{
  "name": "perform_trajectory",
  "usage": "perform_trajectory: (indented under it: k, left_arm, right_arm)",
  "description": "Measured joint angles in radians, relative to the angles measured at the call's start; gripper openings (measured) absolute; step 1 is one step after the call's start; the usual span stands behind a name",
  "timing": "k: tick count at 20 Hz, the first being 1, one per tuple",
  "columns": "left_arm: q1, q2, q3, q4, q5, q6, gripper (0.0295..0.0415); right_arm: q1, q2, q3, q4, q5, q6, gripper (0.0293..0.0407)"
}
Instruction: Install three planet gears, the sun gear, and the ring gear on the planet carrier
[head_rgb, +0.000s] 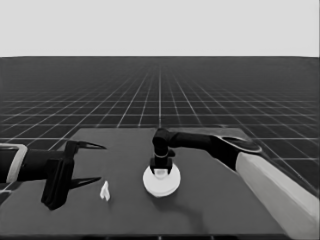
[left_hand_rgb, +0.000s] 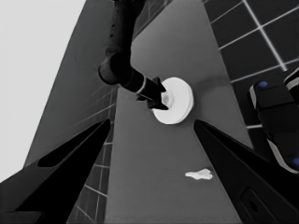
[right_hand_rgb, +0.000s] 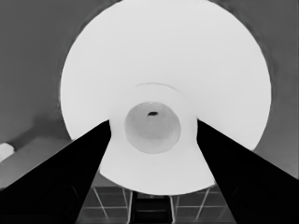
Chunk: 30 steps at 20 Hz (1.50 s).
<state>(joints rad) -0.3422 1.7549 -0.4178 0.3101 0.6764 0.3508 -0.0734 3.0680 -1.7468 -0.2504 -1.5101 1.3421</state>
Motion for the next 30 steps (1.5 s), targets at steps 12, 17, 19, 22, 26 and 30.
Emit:
perform_trajectory:
  k: [12, 17, 19, 22, 26, 30]
  left_arm:
    - [0.0, 0.0, 0.0, 0.0, 0.0, 0.0, 0.0385]
    - [0.0, 0.0, 0.0, 0.0, 0.0, 0.0, 0.0385]
    - [0.0, 0.0, 0.0, 0.0, 0.0, 0.0, 0.0385]
    - [0.0, 0.0, 0.0, 0.0, 0.0, 0.0, 0.0385]
    - [0.0, 0.0, 0.0, 0.0, 0.0, 0.0, 0.0385]
    - [0.0, 0.0, 0.0, 0.0, 0.0, 0.0, 0.0385]
  right_arm:
    - [-0.005, 0.0, 0.0, 0.0, 0.0, 0.1, 0.0351]
    - [-0.005, 0.0, 0.0, 0.0, 0.0, 0.144, 0.035]
    - [-0.005, -0.001, 0.0, 0.0, 0.0, 0.161, 0.035]
    - [-0.006, -0.001, -0.001, 0.0, 0.0, 0.188, 0.035]
    - [-0.007, -0.001, -0.001, 0.0, 0.0, 0.222, 0.035]
    - [-0.007, -0.001, -0.001, 0.0, 0.0, 0.257, 0.035]
